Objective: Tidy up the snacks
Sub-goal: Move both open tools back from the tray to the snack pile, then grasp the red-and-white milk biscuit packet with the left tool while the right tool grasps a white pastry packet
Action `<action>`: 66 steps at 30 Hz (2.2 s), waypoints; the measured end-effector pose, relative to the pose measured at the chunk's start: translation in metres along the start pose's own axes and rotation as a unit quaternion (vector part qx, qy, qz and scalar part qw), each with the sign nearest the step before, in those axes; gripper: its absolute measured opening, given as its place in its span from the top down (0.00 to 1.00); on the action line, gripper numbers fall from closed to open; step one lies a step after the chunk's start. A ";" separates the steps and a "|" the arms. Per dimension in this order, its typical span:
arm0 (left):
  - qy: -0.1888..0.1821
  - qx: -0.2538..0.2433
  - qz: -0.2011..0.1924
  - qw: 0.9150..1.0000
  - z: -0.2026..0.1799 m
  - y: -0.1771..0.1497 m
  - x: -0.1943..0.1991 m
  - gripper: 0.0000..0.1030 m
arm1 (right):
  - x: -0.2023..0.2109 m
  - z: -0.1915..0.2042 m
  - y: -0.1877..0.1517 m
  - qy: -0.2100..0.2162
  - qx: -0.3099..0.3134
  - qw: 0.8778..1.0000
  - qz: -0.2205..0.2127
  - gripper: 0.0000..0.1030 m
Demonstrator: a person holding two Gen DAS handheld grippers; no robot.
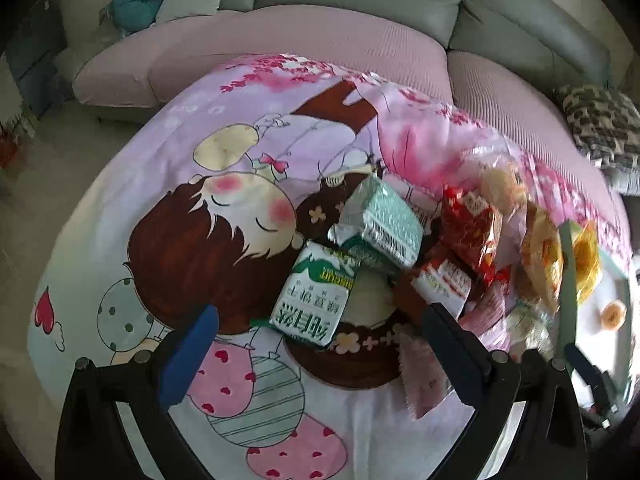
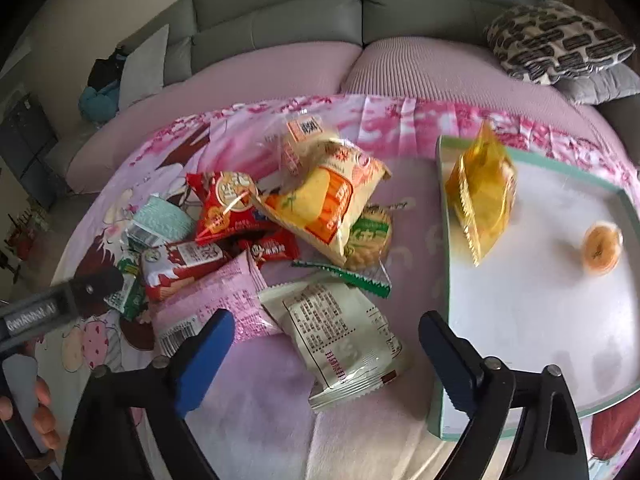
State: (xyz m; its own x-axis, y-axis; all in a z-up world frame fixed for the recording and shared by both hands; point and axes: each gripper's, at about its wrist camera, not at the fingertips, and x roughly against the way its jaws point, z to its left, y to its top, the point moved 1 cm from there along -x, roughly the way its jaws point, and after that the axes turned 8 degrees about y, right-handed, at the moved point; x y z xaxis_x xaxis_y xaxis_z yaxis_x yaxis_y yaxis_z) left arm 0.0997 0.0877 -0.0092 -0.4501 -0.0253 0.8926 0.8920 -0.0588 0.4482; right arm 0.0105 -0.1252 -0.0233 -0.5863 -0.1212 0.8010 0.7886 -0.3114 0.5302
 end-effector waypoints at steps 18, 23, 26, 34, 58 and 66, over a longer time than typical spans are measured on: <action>-0.062 -0.070 -0.032 0.995 -0.056 0.007 0.006 0.01 | -0.011 -0.006 -0.004 -0.002 0.002 1.000 0.029 0.26; -0.056 -0.101 -0.027 0.993 -0.071 0.002 0.000 0.02 | -0.013 -0.005 -0.004 -0.004 0.007 0.999 0.035 0.26; -0.047 -0.122 -0.025 0.991 -0.078 -0.001 -0.004 0.03 | -0.015 -0.005 -0.005 -0.005 0.012 0.999 0.039 0.26; -0.043 -0.134 -0.016 0.990 -0.085 -0.001 -0.016 0.25 | -0.013 -0.006 -0.004 0.014 0.006 0.999 0.043 0.26; -0.027 -0.137 0.015 0.990 -0.086 -0.007 -0.044 0.42 | -0.029 0.003 -0.009 -0.027 0.057 0.996 0.065 0.35; -0.032 -0.122 0.020 0.992 -0.082 -0.005 -0.049 0.42 | -0.033 0.006 -0.009 -0.038 0.071 0.994 0.067 0.35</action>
State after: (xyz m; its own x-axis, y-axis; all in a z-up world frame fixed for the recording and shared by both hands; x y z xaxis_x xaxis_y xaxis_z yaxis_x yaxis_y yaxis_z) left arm 0.1140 0.0075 -0.0587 -0.4036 0.0304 0.9144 0.8695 -0.2985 0.3936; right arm 0.0235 -0.1124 -0.0530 -0.4623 -0.0787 0.8832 0.8802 -0.1609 0.4464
